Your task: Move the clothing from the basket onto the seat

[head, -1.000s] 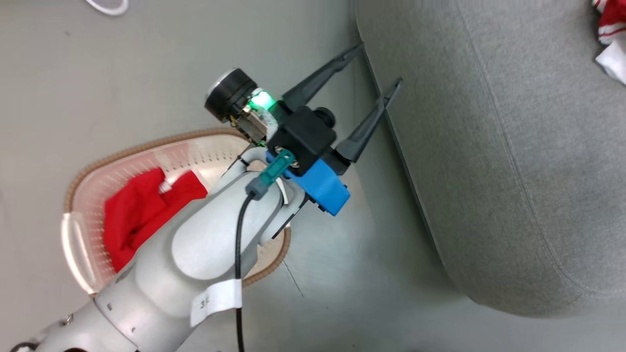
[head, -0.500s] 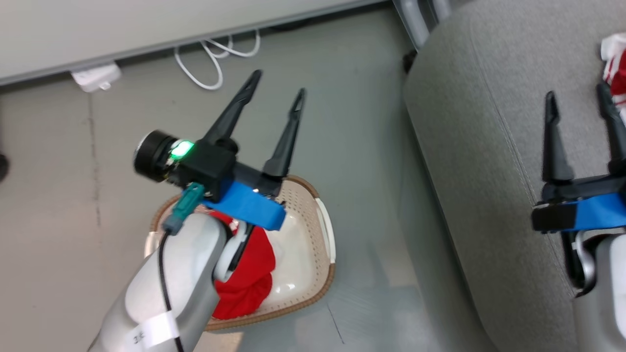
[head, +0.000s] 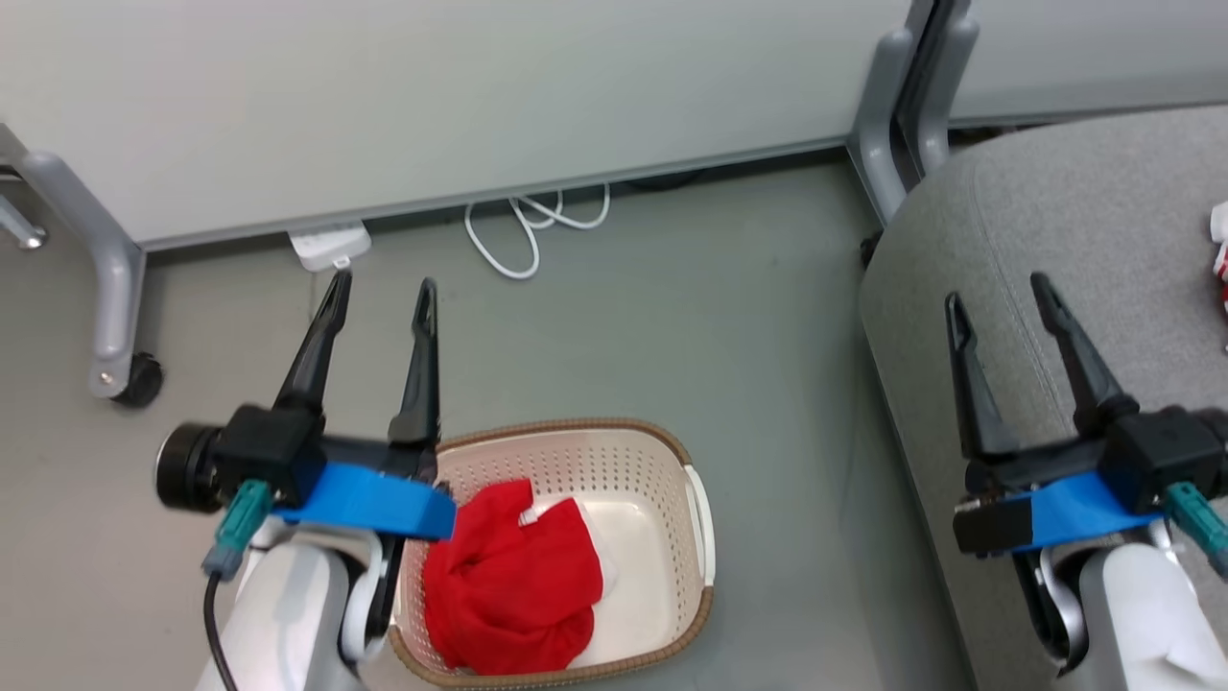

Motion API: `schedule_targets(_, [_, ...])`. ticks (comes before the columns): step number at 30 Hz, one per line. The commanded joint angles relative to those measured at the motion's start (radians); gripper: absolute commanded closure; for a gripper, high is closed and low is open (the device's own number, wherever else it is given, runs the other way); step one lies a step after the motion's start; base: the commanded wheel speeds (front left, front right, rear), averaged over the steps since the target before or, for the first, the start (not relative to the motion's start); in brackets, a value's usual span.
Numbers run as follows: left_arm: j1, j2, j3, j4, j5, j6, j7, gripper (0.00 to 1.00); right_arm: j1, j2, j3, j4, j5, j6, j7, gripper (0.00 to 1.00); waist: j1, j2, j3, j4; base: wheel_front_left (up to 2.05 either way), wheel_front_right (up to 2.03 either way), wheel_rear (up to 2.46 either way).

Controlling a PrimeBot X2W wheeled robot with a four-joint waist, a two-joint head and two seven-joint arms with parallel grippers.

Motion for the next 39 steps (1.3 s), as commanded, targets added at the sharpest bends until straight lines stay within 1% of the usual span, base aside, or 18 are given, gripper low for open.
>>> schedule_targets(1, [0.035, -0.007, 0.021, -0.007, 0.014, -0.011, -0.005, 0.0, 0.03, 0.007, -0.001, -0.003, 0.006, 0.0, -0.001, 0.0, 0.0002, -0.0001, -0.029, 0.015, 0.0, 0.0, 0.0])
schedule_targets(7, [0.124, -0.027, 0.107, -0.022, 0.053, -0.043, -0.005, 0.0, 0.102, 0.024, -0.026, 0.013, 0.024, 0.0, -0.001, 0.0, 0.0002, -0.0001, -0.068, 0.023, 0.0, 0.0, 0.0])
schedule_targets(14, [0.193, -0.051, 0.168, -0.025, 0.083, -0.072, -0.005, 0.0, 0.17, 0.039, -0.043, 0.026, 0.034, 0.0, -0.001, 0.0, 0.0002, -0.0001, -0.1, 0.03, 0.0, 0.0, 0.0])
schedule_targets(27, [0.25, -0.082, 0.21, -0.001, 0.107, -0.094, -0.005, 0.0, 0.242, 0.059, -0.049, 0.043, 0.046, 0.0, -0.001, 0.0, 0.0002, -0.0001, -0.13, 0.04, 0.0, 0.0, 0.0])
schedule_targets(39, [0.261, -0.092, 0.223, 0.003, 0.114, -0.1, -0.005, 0.0, 0.248, 0.064, -0.046, 0.049, 0.053, 0.0, -0.001, 0.0, 0.0002, -0.0001, -0.136, 0.044, 0.0, 0.0, 0.0])
